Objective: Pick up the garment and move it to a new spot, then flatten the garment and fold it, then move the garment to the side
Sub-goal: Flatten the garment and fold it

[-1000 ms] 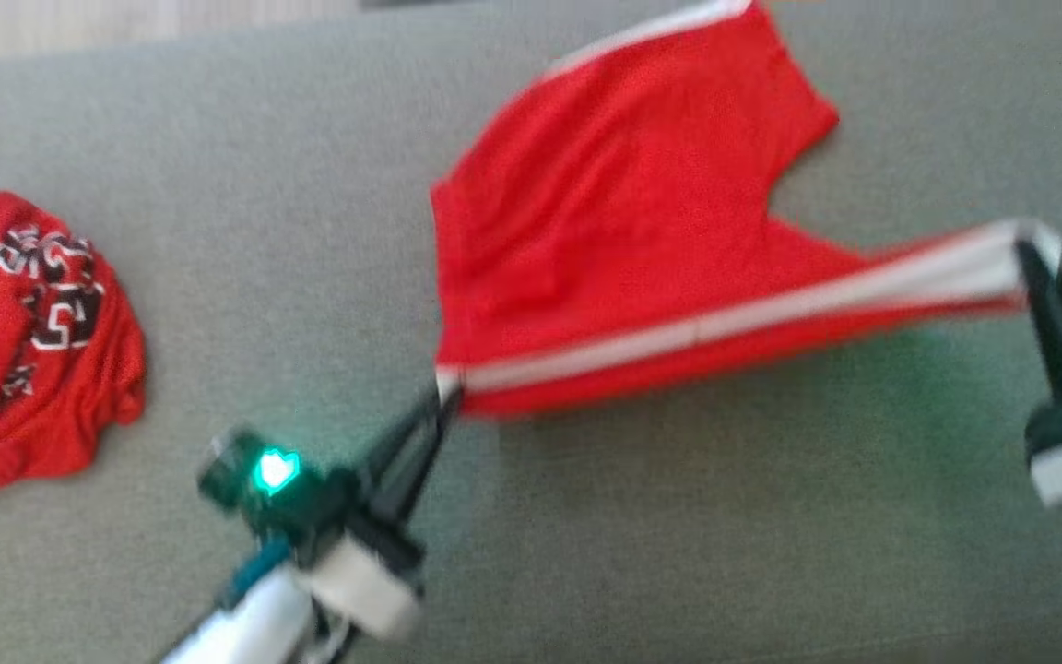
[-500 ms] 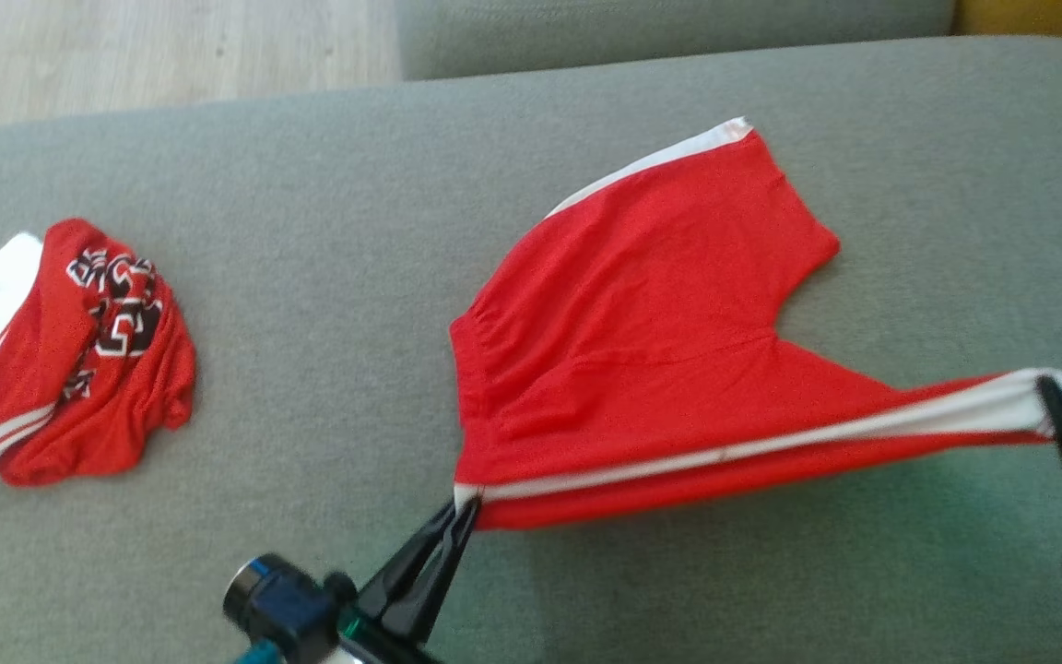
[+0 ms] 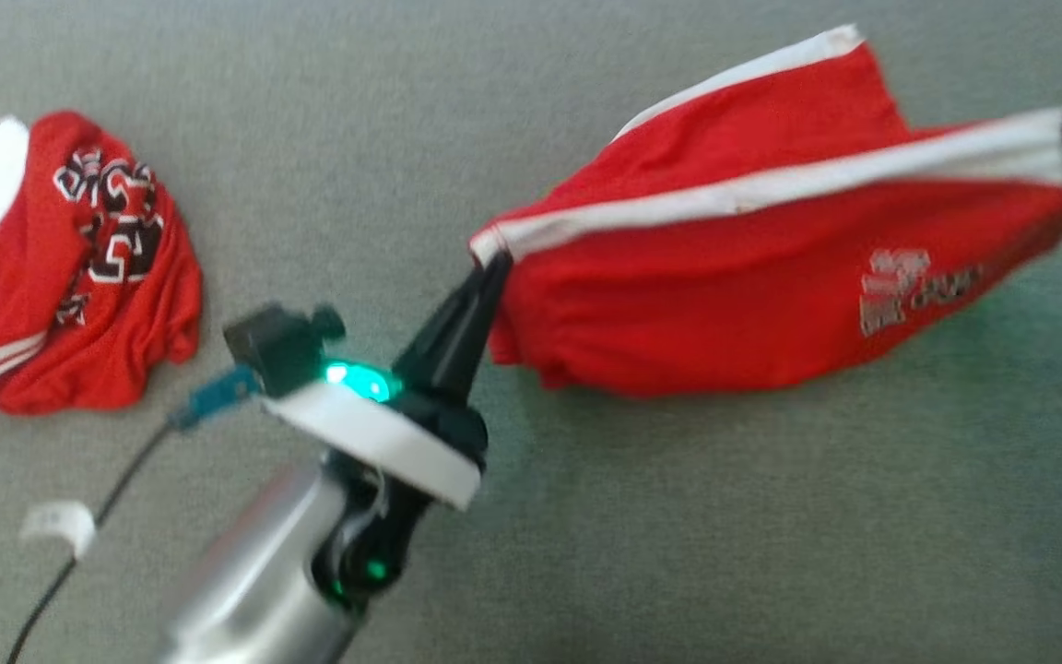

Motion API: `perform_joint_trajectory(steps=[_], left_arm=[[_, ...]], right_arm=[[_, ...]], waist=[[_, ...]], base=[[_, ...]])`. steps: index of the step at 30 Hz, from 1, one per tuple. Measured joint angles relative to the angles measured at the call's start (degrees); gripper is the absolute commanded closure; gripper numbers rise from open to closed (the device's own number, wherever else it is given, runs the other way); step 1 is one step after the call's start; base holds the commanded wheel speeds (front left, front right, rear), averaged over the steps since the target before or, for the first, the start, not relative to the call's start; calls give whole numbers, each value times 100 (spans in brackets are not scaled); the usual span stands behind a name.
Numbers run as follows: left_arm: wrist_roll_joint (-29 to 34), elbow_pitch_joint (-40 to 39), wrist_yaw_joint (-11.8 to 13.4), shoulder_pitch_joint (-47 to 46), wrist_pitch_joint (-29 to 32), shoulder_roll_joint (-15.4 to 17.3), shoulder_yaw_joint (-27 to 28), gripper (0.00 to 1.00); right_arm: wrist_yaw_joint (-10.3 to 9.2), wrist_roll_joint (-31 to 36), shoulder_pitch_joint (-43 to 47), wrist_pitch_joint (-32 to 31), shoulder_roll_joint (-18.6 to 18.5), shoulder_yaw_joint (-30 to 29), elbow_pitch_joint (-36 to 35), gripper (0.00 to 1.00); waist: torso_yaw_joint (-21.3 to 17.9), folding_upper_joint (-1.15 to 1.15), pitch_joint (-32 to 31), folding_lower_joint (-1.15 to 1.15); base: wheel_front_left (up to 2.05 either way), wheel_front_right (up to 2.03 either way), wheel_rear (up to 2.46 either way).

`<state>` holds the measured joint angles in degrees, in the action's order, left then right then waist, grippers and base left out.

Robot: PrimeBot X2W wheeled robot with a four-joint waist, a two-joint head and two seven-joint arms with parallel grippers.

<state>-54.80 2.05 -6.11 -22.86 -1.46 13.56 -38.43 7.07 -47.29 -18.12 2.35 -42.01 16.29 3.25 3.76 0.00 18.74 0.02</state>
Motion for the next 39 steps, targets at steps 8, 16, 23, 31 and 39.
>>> perform_joint_trajectory(steps=[8,16,23,31,39], left_arm=[[-280,526,59,-728,467,-70,191,100],[-271,987,45,-1077,538,-180,164,100],[-171,1355,65,-1315,390,-278,188,90],[-157,1601,135,-1306,153,-322,303,0],[1391,1532,1018,-883,-1121,-27,132,0]], right_arm=[[0,-187,-1585,-308,-25,835,984,100],[0,-512,-2651,-386,-105,1762,1672,100],[0,-731,-3284,-169,-110,2461,2151,29],[0,-951,-3540,521,-15,3003,2462,0],[0,-1249,-2963,968,-246,3314,2366,0]], waist=[[217,0,528,0],[424,0,845,-1],[446,0,968,-2],[329,0,853,-2],[201,0,475,-3]], base=[[0,0,0],[0,0,0],[0,0,0],[0,0,0],[0,0,0]])
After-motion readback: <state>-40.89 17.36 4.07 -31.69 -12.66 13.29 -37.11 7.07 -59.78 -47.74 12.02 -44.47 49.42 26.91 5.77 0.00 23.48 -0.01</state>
